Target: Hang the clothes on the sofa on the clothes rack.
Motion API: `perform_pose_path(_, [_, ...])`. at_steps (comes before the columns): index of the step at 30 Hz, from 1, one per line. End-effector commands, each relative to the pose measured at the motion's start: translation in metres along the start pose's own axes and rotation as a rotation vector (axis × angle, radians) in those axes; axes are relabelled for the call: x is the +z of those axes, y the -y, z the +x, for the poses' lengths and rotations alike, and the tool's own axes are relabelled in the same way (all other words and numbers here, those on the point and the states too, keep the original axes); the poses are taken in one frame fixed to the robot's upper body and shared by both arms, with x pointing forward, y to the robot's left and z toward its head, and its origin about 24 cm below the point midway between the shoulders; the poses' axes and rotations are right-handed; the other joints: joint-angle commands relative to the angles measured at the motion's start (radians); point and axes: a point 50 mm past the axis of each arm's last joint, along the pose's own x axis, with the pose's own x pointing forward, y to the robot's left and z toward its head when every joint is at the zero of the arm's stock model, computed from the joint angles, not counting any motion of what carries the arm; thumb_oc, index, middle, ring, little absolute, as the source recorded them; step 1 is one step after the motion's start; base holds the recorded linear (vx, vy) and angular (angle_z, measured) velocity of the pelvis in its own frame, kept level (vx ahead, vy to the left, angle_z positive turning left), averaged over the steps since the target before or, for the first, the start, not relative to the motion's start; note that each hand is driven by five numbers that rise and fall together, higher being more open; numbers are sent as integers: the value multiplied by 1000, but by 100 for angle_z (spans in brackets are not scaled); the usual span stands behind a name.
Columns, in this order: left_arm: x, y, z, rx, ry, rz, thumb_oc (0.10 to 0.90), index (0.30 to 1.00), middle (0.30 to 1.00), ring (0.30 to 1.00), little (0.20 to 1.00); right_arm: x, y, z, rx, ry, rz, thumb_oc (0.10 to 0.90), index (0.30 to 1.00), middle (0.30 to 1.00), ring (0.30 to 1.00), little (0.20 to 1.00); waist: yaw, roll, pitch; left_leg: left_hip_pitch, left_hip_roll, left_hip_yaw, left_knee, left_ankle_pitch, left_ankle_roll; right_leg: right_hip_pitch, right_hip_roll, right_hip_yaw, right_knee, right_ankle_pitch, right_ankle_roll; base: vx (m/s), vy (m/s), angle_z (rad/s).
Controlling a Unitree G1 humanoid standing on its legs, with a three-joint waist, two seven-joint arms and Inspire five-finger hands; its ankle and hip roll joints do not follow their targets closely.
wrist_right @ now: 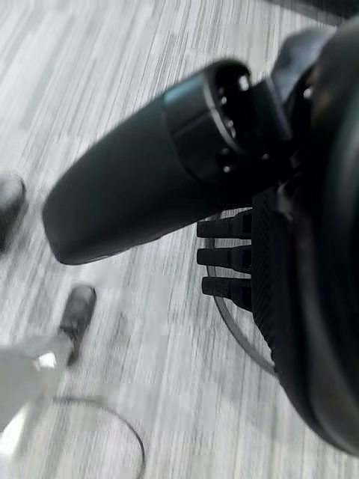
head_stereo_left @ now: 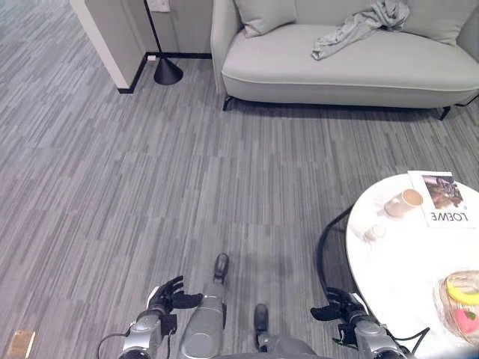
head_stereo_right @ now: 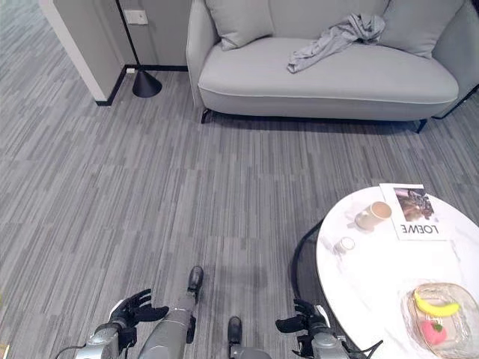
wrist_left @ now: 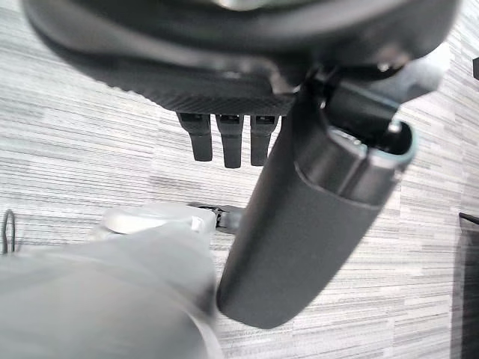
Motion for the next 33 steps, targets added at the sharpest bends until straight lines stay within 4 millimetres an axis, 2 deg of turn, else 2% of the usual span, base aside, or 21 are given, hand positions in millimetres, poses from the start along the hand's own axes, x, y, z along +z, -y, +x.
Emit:
perform_pose_path(1, [27, -33, -7, 74, 145, 75, 800, 900, 900, 900, 900, 23, 18, -2, -39, 131, -27, 800, 900, 900, 900, 900, 26, -37, -107, -7, -63, -39, -126, 54, 49, 209, -91, 51, 115, 200, 86, 406, 193, -40])
perform_pose_path(6, [30, -44, -10, 118, 163, 51, 800, 900, 900, 900, 900, 39, 35, -4, -80, 189, -64, 800, 900, 900, 900, 900, -26, 82, -38, 248, -31, -54, -126, 39, 52, -47, -26, 3, 611, 185, 45, 523, 287, -30])
perform_pose_path(7, [32, -46, -10, 126, 175, 42, 800, 900, 900, 900, 900, 41, 37, -5, -87, 199, -69, 800, 900, 900, 900, 900, -34, 86, -26, 289, -28, -51, -126, 26, 49, -81, -25, -7, 598, 161, 46, 681, 101, -19])
perform_pose_path(9, [32, -47, -12, 136, 200, 5, 800, 900, 900, 900, 900, 47, 46, -6, -104, 221, -92, 800, 900, 900, 900, 900, -65, 84, -11, 382, -36, -27, -126, -1, 39, -126, -32, -75, 359, 143, 98, 819, -9, -16])
perform_pose_path(10, [29, -49, -15, 138, 199, 6, 800, 900, 900, 900, 900, 49, 49, -7, -107, 226, -118, 800, 900, 900, 900, 900, -102, 89, 5, 455, -44, -38, -126, -21, 51, -215, 5, -90, 107, 155, 132, 585, -54, -2])
perform_pose_path(11, [29, -49, -15, 138, 199, 6, 800, 900, 900, 900, 900, 50, 49, -7, -107, 226, -118, 800, 900, 900, 900, 900, -102, 89, 6, 456, -44, -38, -126, -21, 51, -214, 5, -90, 106, 155, 132, 775, -79, -7])
perform_pose_path(12, [33, -52, -13, 141, 197, 11, 800, 900, 900, 900, 900, 52, 52, -6, -107, 217, -138, 800, 900, 900, 900, 900, -148, 102, 35, 516, -28, -53, -126, -45, 65, -326, 38, -82, -55, 148, 150, 567, -88, 1])
perform_pose_path(14, [36, -49, -12, 131, 202, 10, 800, 900, 900, 900, 900, 54, 51, -6, -101, 221, -145, 800, 900, 900, 900, 900, -167, 116, 41, 547, -12, -60, -126, -48, 66, -360, 50, -87, -55, 150, 160, 571, -146, 76])
perform_pose_path(16, [37, -39, -11, 95, 206, 2, 800, 900, 900, 900, 900, 48, 51, -7, -98, 213, -142, 800, 900, 900, 900, 900, -177, 99, 3, 591, 26, -71, -108, -5, 67, -285, 48, -60, -45, 189, 167, 814, -404, 141])
perform_pose_path(17, [35, -36, -11, 82, 205, -16, 800, 900, 900, 900, 900, 42, 52, -8, -105, 198, -143, 800, 900, 900, 900, 900, -179, 74, -26, 540, 36, -53, 70, 0, 77, -235, 26, -46, -20, 206, 174, 1032, -699, 110])
perform_pose_path(18, [35, -29, -12, 52, 213, -26, 800, 900, 900, 900, 900, 36, 57, -10, -126, 188, -114, 800, 900, 900, 900, 900, -164, 9, -20, 392, 30, 2, 434, -49, 93, -157, -20, -60, -11, 210, 168, 785, -579, 109])
perform_pose_path(19, [35, -29, -12, 52, 213, -26, 800, 900, 900, 900, 900, 36, 58, -10, -126, 188, -114, 800, 900, 900, 900, 900, -166, 15, -21, 383, 36, -1, 452, -59, 92, -158, -14, -65, -11, 211, 167, 663, -650, 87])
perform_pose_path(20, [36, -24, -12, 37, 220, -22, 800, 900, 900, 900, 900, 34, 60, -9, -147, 170, -79, 800, 900, 900, 900, 900, -135, -30, 17, 215, 39, 31, 745, -113, 97, -68, -42, -84, -16, 209, 151, 302, -317, 86])
perform_pose_path(22, [39, -23, -11, 33, 229, -20, 800, 900, 900, 900, 900, 35, 61, -8, -154, 160, -80, 800, 900, 900, 900, 900, -128, -24, 39, 141, 38, 30, 825, -137, 92, -36, -35, -97, -23, 201, 142, 301, -284, 54])
perform_pose_path(24, [44, -20, -10, 31, 249, -38, 800, 900, 900, 900, 900, 35, 58, -7, -147, 159, -69, 800, 900, 900, 900, 900, -88, -31, 52, 11, -34, 39, 773, -127, 80, 38, -19, -89, -51, 195, 128, 447, -235, -10])
perform_pose_path(25, [46, -22, -11, 29, 263, -47, 800, 900, 900, 900, 900, 35, 57, -7, -147, 165, -61, 800, 900, 900, 900, 900, -67, -40, 46, -5, -59, 43, 655, -109, 78, 66, -16, -79, -55, 194, 131, 718, -166, -52])
perform_pose_path(26, [47, -24, -14, 30, 276, -65, 800, 900, 900, 900, 900, 30, 59, -8, -159, 157, -57, 800, 900, 900, 900, 900, -28, -35, 39, 12, -84, 26, 384, -70, 78, 113, 2, -56, -55, 195, 139, 760, -83, -61])
perform_pose_path(28, [48, -26, -16, 26, 284, -54, 800, 900, 900, 900, 900, 31, 62, -8, -170, 162, -72, 800, 900, 900, 900, 900, 16, -16, 33, -4, -89, 28, 3, -42, 88, 164, 24, -52, -55, 183, 146, 705, 4, -69])
perform_pose_path(31, [41, -36, -17, 46, 243, -14, 800, 900, 900, 900, 900, 34, 60, -7, -158, 160, -83, 800, 900, 900, 900, 900, 39, 2, -16, 35, -44, 56, -126, -27, 64, 214, 11, -77, -44, 176, 142, 810, 202, -89])
perform_pose_path(32, [35, -48, -18, 100, 232, -18, 800, 900, 900, 900, 900, 39, 56, -6, -139, 177, -84, 800, 900, 900, 900, 900, 34, 46, -61, 183, 0, 47, -125, 51, 50, 131, -79, -85, 357, 161, 89, 1018, 523, -121])
perform_pose_path(33, [34, -50, -19, 115, 231, -9, 800, 900, 900, 900, 900, 41, 58, -6, -142, 179, -87, 800, 900, 900, 900, 900, 16, 71, -38, 233, 15, 46, -126, 47, 44, 75, -69, -81, 428, 144, 76, 898, 465, -224])
